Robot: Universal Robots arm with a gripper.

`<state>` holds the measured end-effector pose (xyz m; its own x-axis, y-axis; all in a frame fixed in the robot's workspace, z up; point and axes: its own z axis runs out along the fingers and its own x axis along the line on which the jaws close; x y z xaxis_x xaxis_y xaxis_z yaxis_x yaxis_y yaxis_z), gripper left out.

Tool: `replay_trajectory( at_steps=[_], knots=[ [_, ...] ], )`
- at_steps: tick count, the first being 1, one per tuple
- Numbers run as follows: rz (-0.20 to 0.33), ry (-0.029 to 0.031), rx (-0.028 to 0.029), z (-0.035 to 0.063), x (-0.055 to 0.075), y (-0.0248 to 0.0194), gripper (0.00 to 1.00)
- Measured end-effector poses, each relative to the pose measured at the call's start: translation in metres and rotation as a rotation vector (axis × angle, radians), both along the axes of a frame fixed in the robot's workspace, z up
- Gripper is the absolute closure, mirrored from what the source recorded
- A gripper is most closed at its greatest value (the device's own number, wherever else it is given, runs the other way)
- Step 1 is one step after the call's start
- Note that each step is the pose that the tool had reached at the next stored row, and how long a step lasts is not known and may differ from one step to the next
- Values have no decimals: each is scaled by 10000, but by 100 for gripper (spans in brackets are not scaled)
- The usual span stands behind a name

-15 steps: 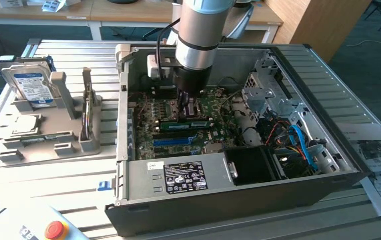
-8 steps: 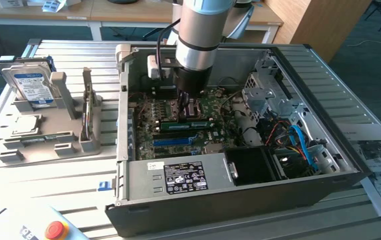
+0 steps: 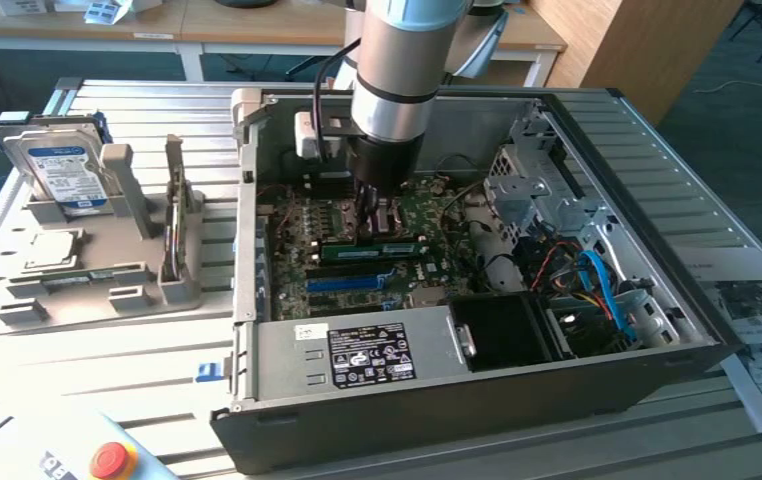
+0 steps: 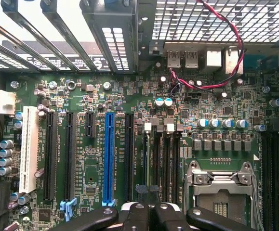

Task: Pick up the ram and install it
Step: 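Press down the ram until it locks into place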

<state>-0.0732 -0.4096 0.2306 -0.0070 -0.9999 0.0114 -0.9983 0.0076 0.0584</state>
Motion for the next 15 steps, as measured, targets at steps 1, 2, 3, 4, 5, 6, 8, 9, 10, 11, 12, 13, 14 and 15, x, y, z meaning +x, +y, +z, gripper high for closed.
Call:
replay_trajectory(
  at_steps=[1,2,3,4,5,6,8,9,10,11,12,13,14,15],
  knots=[
    [0,0,0,-1,0,0,89],
    [0,-1,2,-4,0,0,89],
    [0,-1,3,-7,0,0,89],
    [0,-1,1,-9,0,0,89],
    [0,0,0,-12,0,0,89],
    [0,0,1,-15,0,0,89],
    [0,1,-2,-17,0,0,89],
    [0,1,-2,-17,0,0,89],
    [0,1,-2,-17,0,0,89],
    [0,0,-1,-18,0,0,89],
    [0,1,0,-19,0,0,89],
    [0,-2,3,-24,0,0,89],
    [0,-2,3,-28,0,1,89],
    [0,0,0,-30,0,0,89]
  ],
)
